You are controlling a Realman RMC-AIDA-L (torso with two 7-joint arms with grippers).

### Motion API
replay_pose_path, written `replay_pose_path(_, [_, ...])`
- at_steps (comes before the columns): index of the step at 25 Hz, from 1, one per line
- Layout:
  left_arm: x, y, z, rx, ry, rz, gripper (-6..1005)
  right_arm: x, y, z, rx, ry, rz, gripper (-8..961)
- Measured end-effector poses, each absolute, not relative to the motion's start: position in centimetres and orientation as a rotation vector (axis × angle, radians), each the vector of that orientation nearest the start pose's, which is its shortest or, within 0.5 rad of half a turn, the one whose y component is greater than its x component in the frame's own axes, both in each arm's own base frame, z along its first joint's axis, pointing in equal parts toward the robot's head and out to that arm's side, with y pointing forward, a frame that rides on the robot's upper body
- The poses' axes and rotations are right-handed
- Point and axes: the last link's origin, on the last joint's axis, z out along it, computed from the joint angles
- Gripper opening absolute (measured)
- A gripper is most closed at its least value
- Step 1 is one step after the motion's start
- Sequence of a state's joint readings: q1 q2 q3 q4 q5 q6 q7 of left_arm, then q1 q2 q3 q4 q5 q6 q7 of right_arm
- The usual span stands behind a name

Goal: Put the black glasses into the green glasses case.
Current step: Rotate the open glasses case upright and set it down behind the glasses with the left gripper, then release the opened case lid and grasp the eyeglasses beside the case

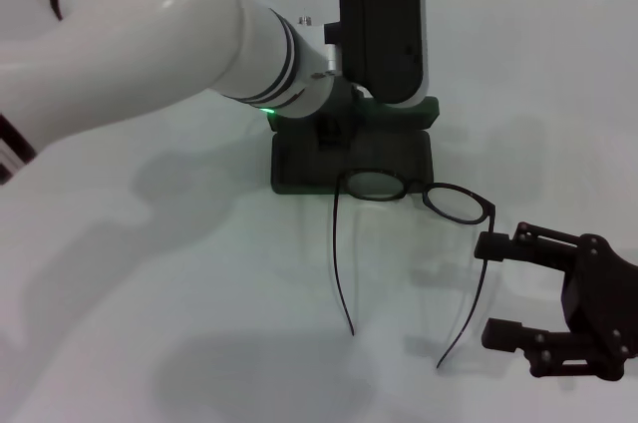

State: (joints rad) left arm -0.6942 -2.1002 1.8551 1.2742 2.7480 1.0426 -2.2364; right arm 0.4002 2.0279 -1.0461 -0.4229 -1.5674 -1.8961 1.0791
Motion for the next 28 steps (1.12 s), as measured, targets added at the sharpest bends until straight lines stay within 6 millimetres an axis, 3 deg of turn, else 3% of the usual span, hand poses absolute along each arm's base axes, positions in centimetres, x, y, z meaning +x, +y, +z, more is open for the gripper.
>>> replay_pose_path(12, [-10.4,37.4,-8.8,-2.59,0.339,0.638,230,25.7,24.4,-1.7,-2.845,0.416,1.256,820])
replay_pose_path(23, [-9.2,37.0,-7.8,-2.598,0.317,0.619,440,25.9,24.7,-1.7,-2.832,0.437,1.233,815])
replay_pose_path(28, [-8.0,35.7,-6.1,-2.584,0.258,0.47,487,25.9,26.7,-0.8,-2.878,0.434,1.062,813])
